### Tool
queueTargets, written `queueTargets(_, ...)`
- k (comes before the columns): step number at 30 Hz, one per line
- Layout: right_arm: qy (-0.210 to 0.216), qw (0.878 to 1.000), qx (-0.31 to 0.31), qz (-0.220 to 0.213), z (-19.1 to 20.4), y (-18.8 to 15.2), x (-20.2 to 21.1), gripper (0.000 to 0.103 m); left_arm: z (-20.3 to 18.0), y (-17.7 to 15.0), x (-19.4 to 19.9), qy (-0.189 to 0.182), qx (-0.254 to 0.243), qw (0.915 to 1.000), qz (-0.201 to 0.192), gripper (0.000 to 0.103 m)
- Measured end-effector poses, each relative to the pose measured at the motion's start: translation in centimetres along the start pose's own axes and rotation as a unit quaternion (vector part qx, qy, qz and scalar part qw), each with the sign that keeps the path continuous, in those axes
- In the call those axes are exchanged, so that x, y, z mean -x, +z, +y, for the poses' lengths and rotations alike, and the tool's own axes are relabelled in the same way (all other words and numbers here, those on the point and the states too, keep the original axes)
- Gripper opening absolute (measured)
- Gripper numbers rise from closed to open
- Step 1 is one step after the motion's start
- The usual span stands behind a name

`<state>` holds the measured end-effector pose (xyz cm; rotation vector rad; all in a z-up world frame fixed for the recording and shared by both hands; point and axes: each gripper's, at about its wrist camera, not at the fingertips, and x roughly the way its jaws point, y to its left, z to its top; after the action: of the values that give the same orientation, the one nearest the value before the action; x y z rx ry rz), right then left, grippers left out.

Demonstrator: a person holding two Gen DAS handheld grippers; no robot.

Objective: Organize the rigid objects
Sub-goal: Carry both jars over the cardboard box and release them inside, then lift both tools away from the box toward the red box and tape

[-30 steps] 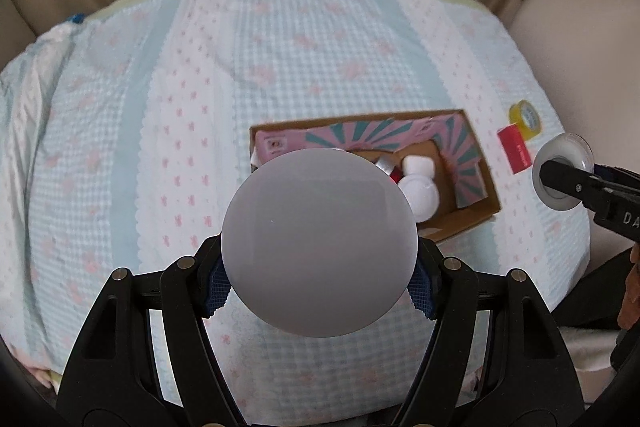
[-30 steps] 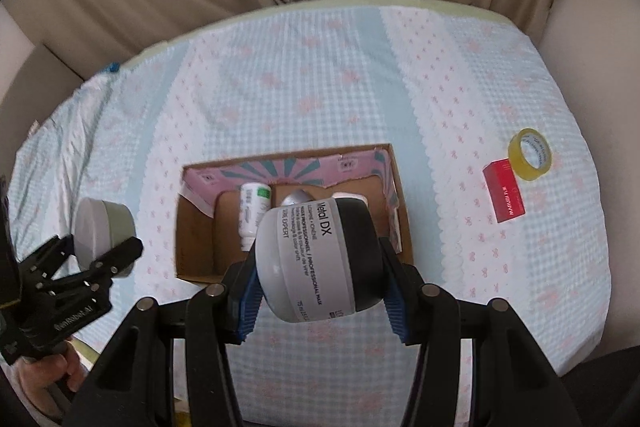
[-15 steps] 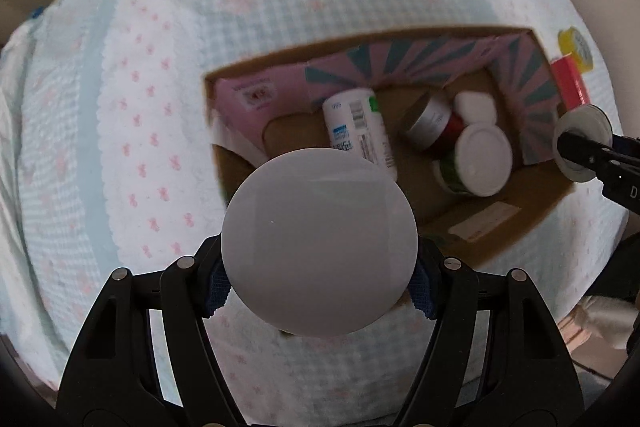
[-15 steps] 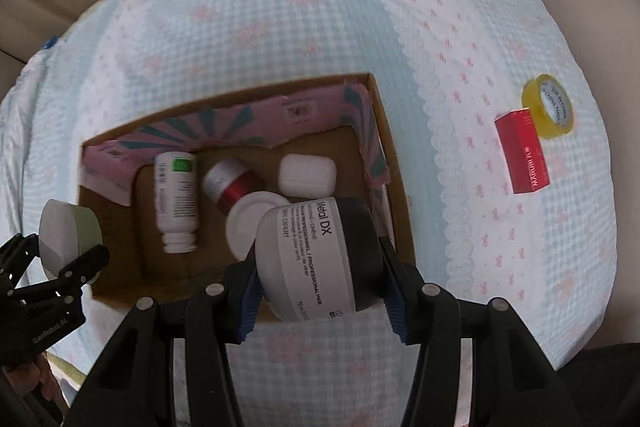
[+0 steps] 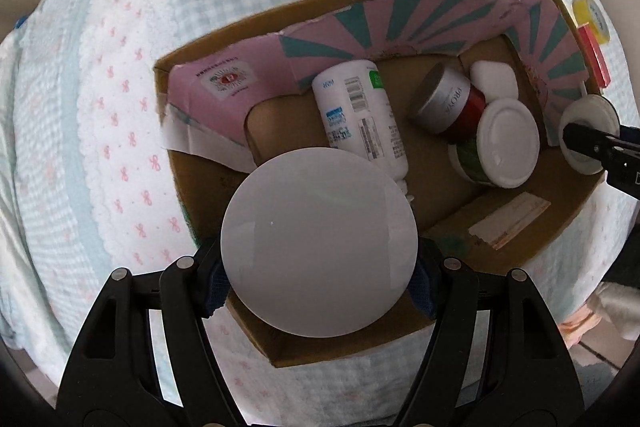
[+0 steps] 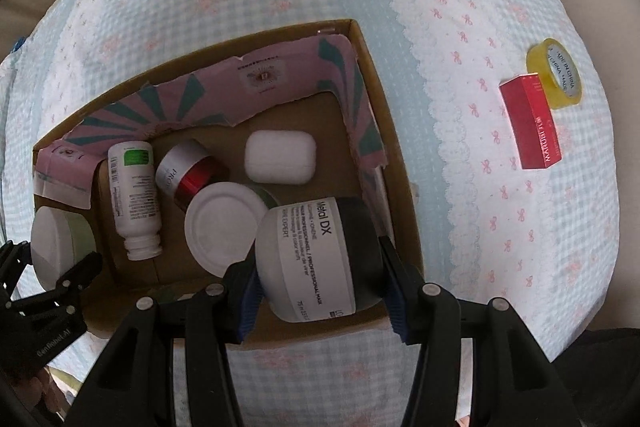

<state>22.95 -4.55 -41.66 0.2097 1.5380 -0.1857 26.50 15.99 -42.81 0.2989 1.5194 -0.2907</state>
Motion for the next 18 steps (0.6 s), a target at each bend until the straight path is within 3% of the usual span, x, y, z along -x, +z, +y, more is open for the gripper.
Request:
queueTargets(1,0.004,1.000,-0.005,0.002,-0.1,-0.1,-0.1,0.049,-0.1,-0.1,-0.1,-0.007,0.001,1.0000,0.007,0.070)
queueTargets(2,0.006,1.000,-0.013,-0.001,-0.3,-0.2,-0.1,0.053,-0.1,-0.2,-0.1,-0.018,0.005,0.9998,0.011,0.087)
queueTargets(3,0.008,1.000,-0.020,-0.006,-0.4,-0.3,0.0,0.069,-0.2,-0.3,0.2,-0.034,0.008,0.9993,0.010,0.102)
queueTargets(4,0.018,1.000,-0.020,-0.009,-0.5,-0.4,0.1,0.079,-0.2,-0.5,0.6,-0.045,0.011,0.9989,0.002,0.103)
queueTargets(5,0.025,0.999,-0.021,-0.013,-0.5,-0.6,0.3,0.097,-0.3,-0.7,1.1,-0.049,0.011,0.9987,-0.004,0.103)
queueTargets(6,0.021,0.999,-0.019,-0.019,-0.5,-0.8,0.5,0.103,-0.4,-0.9,1.5,-0.050,0.010,0.9987,-0.007,0.103)
queueTargets(18,0.042,0.998,-0.014,-0.048,-1.0,-2.9,3.0,0.103,1.3,-3.0,5.1,-0.027,0.029,0.9985,-0.037,0.103)
